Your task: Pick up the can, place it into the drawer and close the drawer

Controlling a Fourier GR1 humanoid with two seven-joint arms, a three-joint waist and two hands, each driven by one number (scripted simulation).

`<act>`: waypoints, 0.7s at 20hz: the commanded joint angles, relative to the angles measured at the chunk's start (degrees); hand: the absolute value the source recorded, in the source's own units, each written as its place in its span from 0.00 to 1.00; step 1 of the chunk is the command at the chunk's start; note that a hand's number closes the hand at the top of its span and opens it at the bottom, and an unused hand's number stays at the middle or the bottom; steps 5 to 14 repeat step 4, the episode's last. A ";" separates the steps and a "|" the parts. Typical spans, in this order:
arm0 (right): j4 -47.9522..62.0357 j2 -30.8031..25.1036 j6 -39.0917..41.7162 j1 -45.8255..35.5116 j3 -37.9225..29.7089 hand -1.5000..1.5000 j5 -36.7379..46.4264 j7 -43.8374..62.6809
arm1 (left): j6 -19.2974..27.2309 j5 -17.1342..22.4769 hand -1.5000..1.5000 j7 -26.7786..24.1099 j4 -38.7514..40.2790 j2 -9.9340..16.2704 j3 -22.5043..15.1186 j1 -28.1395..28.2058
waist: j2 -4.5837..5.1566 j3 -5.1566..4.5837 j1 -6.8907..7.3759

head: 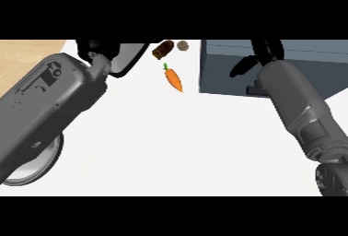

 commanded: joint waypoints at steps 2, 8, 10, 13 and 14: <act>-1.55 1.86 3.48 -4.94 -8.62 0.00 -9.54 -1.35 | -0.84 -0.24 0.00 0.32 -1.38 1.03 0.23 1.07 | 0.05 -0.34 1.55; -1.11 0.90 4.51 -4.78 -9.05 0.00 -9.83 -2.17 | 1.72 -0.83 0.00 1.09 -2.21 -0.54 -0.19 0.46 | -0.20 -0.37 0.79; -1.11 0.90 4.51 -4.78 -9.05 0.00 -9.83 -2.17 | 1.72 -0.83 0.00 1.09 -2.21 -0.54 -0.19 0.46 | -0.20 -0.37 0.79; -1.11 0.90 4.51 -4.78 -9.05 0.00 -9.83 -2.17 | 1.72 -0.83 0.00 1.09 -2.21 -0.54 -0.19 0.46 | -0.20 -0.37 0.79; -1.11 0.90 4.51 -4.78 -9.05 0.00 -9.83 -2.17 | 1.72 -0.83 0.00 1.09 -2.21 -0.54 -0.19 0.46 | -0.20 -0.37 0.79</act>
